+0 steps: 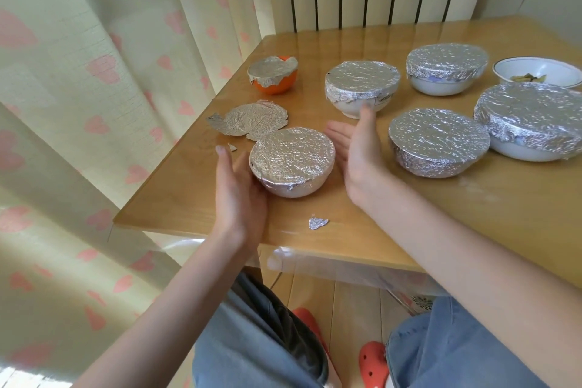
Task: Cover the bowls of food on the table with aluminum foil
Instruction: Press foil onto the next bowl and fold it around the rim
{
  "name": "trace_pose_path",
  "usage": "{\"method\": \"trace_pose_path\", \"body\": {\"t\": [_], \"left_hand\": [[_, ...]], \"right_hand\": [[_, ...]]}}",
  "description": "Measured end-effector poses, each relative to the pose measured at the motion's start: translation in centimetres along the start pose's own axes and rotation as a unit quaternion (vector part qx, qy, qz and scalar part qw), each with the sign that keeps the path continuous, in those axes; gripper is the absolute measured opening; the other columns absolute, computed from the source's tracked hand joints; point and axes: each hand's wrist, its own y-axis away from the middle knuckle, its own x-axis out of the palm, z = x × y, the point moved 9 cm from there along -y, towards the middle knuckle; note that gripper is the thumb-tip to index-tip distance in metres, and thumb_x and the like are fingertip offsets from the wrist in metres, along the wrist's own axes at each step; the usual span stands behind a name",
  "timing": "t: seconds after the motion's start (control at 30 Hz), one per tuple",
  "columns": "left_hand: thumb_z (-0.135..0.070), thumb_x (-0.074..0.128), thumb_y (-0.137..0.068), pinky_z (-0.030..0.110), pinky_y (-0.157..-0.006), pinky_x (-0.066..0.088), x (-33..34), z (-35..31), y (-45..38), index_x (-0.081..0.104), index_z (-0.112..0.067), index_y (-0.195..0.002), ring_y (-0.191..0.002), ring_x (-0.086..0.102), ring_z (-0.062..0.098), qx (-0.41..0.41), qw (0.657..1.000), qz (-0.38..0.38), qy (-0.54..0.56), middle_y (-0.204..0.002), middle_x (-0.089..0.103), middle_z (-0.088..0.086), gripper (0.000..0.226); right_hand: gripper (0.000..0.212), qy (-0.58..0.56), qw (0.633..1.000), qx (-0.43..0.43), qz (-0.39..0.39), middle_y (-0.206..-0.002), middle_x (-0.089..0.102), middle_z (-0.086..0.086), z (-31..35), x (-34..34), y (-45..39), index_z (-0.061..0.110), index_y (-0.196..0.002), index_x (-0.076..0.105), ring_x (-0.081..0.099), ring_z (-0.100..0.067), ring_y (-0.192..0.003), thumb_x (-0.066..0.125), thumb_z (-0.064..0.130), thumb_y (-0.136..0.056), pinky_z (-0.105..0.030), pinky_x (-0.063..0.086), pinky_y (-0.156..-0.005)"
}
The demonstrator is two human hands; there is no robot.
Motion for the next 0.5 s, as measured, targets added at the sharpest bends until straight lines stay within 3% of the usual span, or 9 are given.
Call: {"method": "trace_pose_path", "body": {"t": [0.1, 0.17, 0.33, 0.43, 0.5], "left_hand": [[-0.055, 0.012, -0.102, 0.041, -0.115, 0.032, 1.1, 0.4, 0.2, 0.054, -0.004, -0.131, -0.123, 0.057, 0.025, 0.000, 1.000, 0.023, 0.010, -0.128, 0.064, 0.016, 0.073], [-0.057, 0.013, -0.100, 0.042, -0.115, 0.032, 1.8, 0.4, 0.3, 0.053, -0.002, -0.132, -0.124, 0.057, 0.027, 0.001, 0.999, 0.042, 0.025, -0.128, 0.063, 0.017, 0.075], [-0.060, 0.011, -0.099, 0.035, -0.110, 0.035, 3.4, 0.0, -0.5, 0.054, -0.007, -0.130, -0.124, 0.057, 0.021, 0.002, 0.996, 0.091, -0.012, -0.130, 0.062, 0.012, 0.075], [-0.060, 0.012, -0.099, 0.028, -0.104, 0.037, 3.1, -0.1, -0.9, 0.052, -0.010, -0.133, -0.124, 0.056, 0.014, 0.012, 0.990, 0.111, -0.085, -0.132, 0.062, 0.007, 0.073], [-0.063, 0.028, -0.096, 0.026, -0.108, 0.036, 2.1, -0.5, -0.9, 0.045, -0.011, -0.141, -0.129, 0.052, 0.009, 0.027, 0.982, 0.120, -0.142, -0.138, 0.058, 0.001, 0.071]], "right_hand": [[0.061, -0.013, 0.999, 0.015, 0.027, -0.117, 0.066, -0.005, -1.6, 1.9, 1.1, 0.022, -0.104, 0.066, 0.061, -0.019, -0.108, 0.024, 0.064, -0.093, -0.040, 0.043, -0.102], [0.060, 0.003, 1.000, 0.012, 0.002, -0.117, 0.065, -0.003, -1.5, 2.1, 1.3, 0.026, -0.102, 0.067, 0.061, -0.020, -0.107, 0.024, 0.067, -0.091, -0.039, 0.046, -0.099], [0.063, 0.011, 0.999, -0.016, -0.027, -0.117, 0.057, 0.005, 0.1, 1.1, 0.5, 0.022, -0.119, 0.063, 0.052, -0.013, -0.107, 0.021, 0.063, -0.095, -0.029, 0.042, -0.082], [0.067, 0.025, 0.999, -0.025, -0.002, -0.129, 0.055, 0.004, 0.8, 1.0, 0.3, 0.022, -0.126, 0.057, 0.049, -0.014, -0.121, 0.019, 0.066, -0.093, -0.035, 0.036, -0.106], [0.065, 0.023, 0.999, -0.029, 0.009, -0.137, 0.052, 0.006, 0.8, 0.4, 0.5, 0.024, -0.129, 0.053, 0.046, -0.013, -0.127, 0.021, 0.067, -0.093, -0.039, 0.030, -0.112]]}}
